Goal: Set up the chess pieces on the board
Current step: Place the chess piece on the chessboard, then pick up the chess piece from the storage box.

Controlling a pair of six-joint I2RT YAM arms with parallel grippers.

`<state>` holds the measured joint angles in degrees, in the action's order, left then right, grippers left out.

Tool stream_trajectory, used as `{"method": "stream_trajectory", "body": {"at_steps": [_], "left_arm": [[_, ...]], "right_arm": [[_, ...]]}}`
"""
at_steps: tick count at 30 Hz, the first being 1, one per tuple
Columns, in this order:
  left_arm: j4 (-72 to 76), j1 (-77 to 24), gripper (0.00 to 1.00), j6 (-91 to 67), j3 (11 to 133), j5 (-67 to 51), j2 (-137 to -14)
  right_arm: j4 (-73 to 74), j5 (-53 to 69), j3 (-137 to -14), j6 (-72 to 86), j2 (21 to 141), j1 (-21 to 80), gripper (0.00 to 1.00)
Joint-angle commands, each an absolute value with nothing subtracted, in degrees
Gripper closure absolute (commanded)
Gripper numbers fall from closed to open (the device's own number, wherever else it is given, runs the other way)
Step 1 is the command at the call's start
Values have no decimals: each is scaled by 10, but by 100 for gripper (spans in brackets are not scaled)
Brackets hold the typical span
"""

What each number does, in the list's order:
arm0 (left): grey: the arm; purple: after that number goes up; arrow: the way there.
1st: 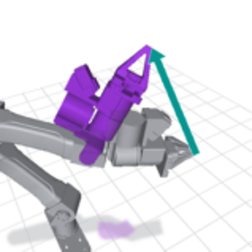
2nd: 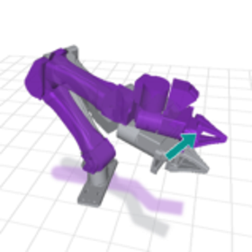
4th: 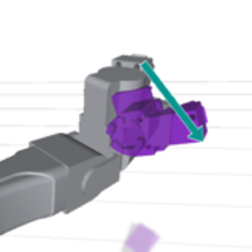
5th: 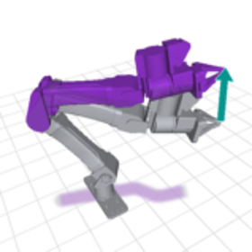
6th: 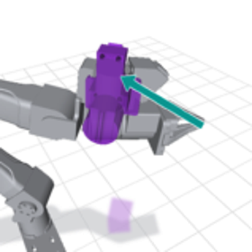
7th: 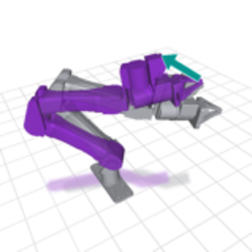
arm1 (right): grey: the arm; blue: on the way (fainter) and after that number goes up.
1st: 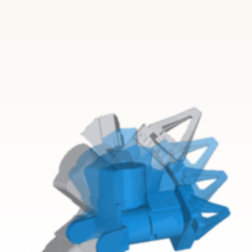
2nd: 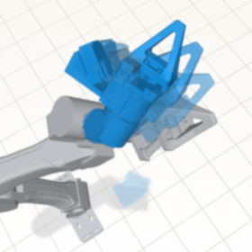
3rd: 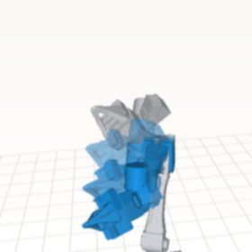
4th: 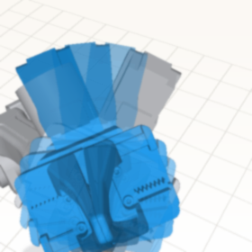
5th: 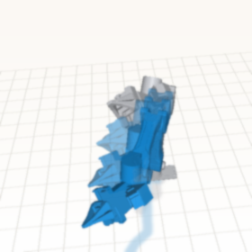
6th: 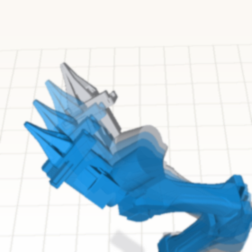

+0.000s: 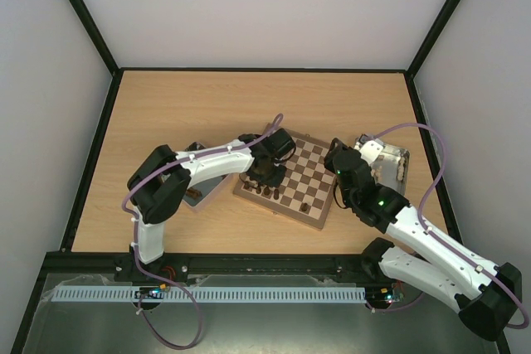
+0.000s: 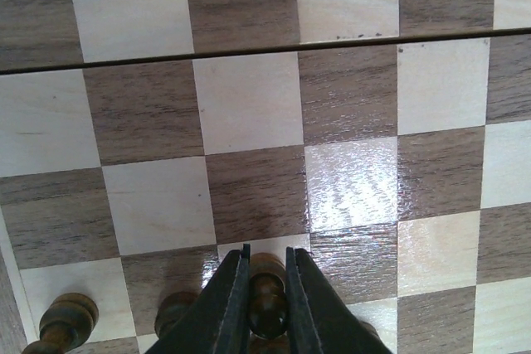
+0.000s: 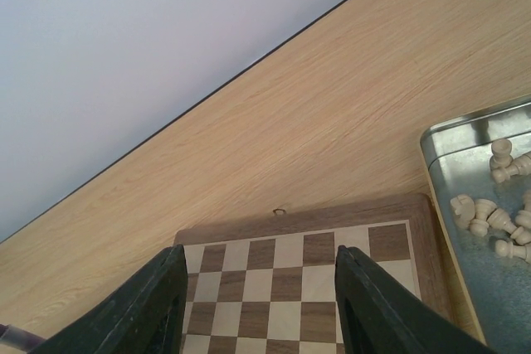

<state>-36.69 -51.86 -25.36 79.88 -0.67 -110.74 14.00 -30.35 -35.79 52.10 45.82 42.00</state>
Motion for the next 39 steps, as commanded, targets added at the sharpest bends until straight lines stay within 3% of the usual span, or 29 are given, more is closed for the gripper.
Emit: {"method": "stream_trajectory", "body": {"at_steps": [1,18,32,39], "left_arm": [[-390,-521,86,-241,814,-12,-1121],[-392,-501,65,-259,845,11,-1067],[-262,-292,63,-418,562,63,-823],[-236,-219,61,-384,514,35,-842]], "right_arm": [[135,-315,-352,529,462,419,52],[130,-311,-353,526,459,419,51],[121,-303,-350,525,471,419,50],[113,-297,-353,523,480,419,50]]}}
